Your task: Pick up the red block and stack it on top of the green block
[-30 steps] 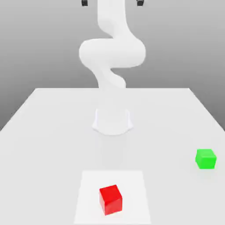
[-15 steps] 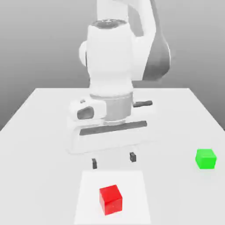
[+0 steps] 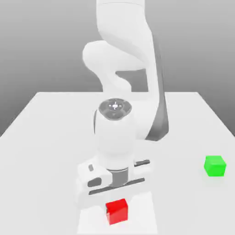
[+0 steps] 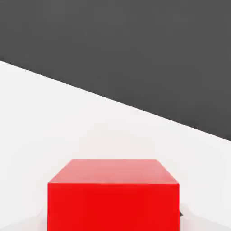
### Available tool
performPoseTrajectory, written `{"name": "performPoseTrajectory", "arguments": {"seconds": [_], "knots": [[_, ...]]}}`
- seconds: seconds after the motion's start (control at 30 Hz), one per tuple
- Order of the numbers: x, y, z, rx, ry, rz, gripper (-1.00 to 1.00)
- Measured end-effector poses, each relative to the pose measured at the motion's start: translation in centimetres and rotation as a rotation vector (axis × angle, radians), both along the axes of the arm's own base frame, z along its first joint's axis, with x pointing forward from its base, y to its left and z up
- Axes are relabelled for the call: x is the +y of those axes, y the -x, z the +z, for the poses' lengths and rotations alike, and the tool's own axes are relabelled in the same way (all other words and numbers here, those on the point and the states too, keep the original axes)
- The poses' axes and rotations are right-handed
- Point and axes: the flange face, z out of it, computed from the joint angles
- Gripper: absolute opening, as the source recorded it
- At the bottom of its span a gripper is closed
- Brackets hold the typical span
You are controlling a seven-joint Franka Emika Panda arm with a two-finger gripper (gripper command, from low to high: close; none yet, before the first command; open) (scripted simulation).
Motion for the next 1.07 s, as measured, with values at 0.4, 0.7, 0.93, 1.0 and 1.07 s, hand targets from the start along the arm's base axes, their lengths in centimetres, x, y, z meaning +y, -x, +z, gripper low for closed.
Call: {"name": "performPoseTrajectory", "arguments": {"seconds": [0.4, 0.7, 0.93, 1.0, 1.07], "knots": [[15.4, 3.7, 7.6, 0.006, -0.026, 0.324, -1.0], [31.9, 16.9, 9.5, 0.005, -0.012, 0.784, -1.0], [33.5, 19.3, 4.6, -0.001, 0.001, 0.846, -1.0], [33.5, 19.3, 3.7, -0.001, 0.0, 0.846, 1.0], [33.5, 19.3, 3.7, -0.001, 0.0, 0.846, 1.0]]}}
